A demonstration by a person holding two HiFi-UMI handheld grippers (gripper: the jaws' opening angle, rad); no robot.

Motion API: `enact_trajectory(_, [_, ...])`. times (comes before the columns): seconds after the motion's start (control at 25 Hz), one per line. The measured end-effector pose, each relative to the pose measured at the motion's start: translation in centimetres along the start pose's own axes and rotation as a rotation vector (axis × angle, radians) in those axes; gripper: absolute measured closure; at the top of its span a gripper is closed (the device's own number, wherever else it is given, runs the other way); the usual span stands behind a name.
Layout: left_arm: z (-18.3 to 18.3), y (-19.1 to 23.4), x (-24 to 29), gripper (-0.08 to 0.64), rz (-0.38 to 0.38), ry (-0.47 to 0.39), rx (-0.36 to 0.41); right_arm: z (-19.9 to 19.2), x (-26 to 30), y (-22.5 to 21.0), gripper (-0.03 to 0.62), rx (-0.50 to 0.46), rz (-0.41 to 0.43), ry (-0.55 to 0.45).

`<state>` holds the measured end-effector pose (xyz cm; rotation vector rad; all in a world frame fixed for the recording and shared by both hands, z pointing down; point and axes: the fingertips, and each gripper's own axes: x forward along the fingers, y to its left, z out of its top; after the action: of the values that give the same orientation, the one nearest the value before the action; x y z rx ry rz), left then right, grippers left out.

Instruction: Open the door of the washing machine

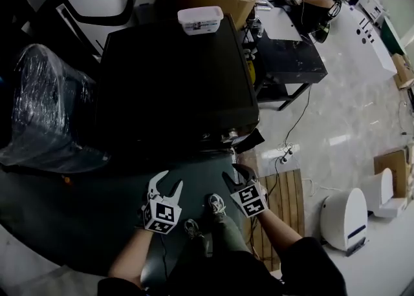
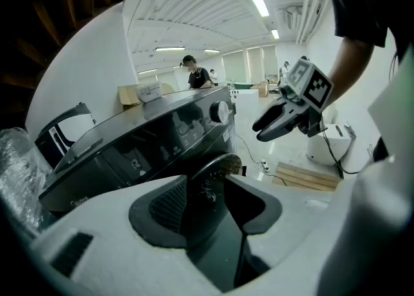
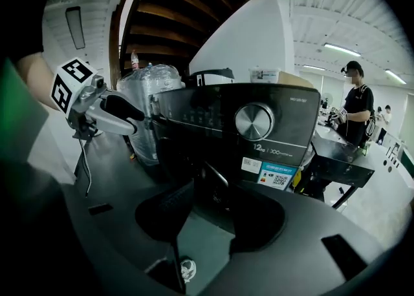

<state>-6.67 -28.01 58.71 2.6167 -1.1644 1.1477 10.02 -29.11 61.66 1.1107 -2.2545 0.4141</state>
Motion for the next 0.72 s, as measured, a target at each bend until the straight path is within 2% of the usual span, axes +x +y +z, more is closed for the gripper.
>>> enact_trajectory(0.16, [1.2,0.6,4.1,0.379,-0.011,0.038,0.028,-0.6,3.3,-2.3,0.439,-0.041,0.042,0.024])
enact_trajectory(0.4, [0.8,1.0,9.2,0.377,-0.023,0.126,0.143,-2.0,7.7,-4.5,0.437,-0.185,0.113,0.051])
enact_trajectory(0.56, [0.5,0.7,11.5,0.376,-0.049,0.167,0.191,-3.6,10.0,-5.2,0.432,-0.25,0.169,0.076])
enact_trajectory(0.72, [-0.2,0.5,13.0,0.376,-0.067,0.202,0.225,-4.9,11.8,-4.6,0.431,-0.404,0.236,0.093])
